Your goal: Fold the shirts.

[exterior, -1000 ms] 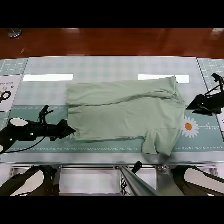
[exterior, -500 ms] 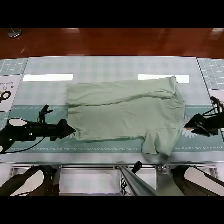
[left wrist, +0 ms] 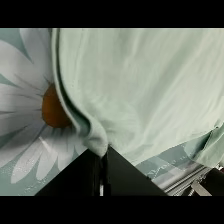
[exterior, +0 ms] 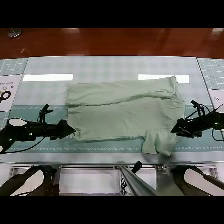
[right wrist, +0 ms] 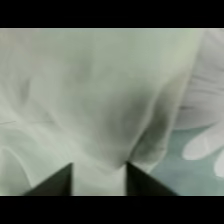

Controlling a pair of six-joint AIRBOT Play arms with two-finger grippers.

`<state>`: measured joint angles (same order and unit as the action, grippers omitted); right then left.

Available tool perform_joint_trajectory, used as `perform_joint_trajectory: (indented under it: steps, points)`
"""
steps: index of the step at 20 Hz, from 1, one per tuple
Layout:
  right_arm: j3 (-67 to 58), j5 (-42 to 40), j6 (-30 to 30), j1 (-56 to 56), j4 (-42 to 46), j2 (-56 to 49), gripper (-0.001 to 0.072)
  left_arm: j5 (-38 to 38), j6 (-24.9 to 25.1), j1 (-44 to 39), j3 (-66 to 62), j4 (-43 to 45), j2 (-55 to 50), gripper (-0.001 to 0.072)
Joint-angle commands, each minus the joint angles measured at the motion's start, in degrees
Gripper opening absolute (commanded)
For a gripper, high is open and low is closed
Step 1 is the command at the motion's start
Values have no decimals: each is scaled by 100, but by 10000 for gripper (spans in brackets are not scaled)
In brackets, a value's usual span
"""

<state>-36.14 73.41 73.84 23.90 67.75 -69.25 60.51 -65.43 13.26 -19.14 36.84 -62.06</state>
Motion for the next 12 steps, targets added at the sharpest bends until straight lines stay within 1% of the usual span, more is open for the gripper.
perform_joint_trajectory:
  steps: [1,2,3,4,9,11,12]
  points:
    - [31,-142,201,-450,-24,2,204,-90,26,7,2,0,-2,26]
    - [24,-120,192,-501,-20,9,95,-94,26,7,2,0,-2,26]
    - [-2,-107,179,-514,-20,31,54,-94,28,7,2,0,-2,26]
    - [-61,-105,168,-503,26,81,30,-94,28,7,2,0,-2,26]
    - [-820,-144,153,-505,105,501,29,-72,35,7,-83,-4,4,26]
    - [-1399,-243,155,-505,-74,647,28,74,199,7,-431,-9,33,26]
    - [-1690,-332,175,-509,-249,660,27,111,199,7,-708,-9,70,26]
